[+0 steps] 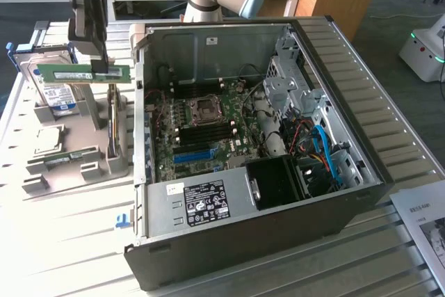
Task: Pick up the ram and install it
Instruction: 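Pick up the ram and move it above insertion slot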
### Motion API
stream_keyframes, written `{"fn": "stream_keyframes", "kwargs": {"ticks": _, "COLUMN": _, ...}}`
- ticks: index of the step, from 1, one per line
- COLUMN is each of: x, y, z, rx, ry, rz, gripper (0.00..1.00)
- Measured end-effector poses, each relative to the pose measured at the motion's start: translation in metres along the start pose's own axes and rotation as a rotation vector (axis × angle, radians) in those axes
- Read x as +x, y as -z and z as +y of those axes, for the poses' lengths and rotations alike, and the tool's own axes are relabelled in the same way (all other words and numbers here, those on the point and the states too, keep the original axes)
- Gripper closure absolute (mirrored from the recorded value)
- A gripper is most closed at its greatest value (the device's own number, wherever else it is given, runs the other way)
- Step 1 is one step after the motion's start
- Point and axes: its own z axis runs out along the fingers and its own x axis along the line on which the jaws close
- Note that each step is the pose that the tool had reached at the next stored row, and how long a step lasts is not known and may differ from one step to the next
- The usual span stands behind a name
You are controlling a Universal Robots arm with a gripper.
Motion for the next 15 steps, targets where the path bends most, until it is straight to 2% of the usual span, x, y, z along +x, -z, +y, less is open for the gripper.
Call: {"fn": "stream_keyframes", "kwargs": {"ticks": 15, "x": -0.002, "y": 0.0030, "z": -0.0309, "rx": 0.0000, "ry": 0.000, "rz": 0.0000, "gripper": 0.88}}
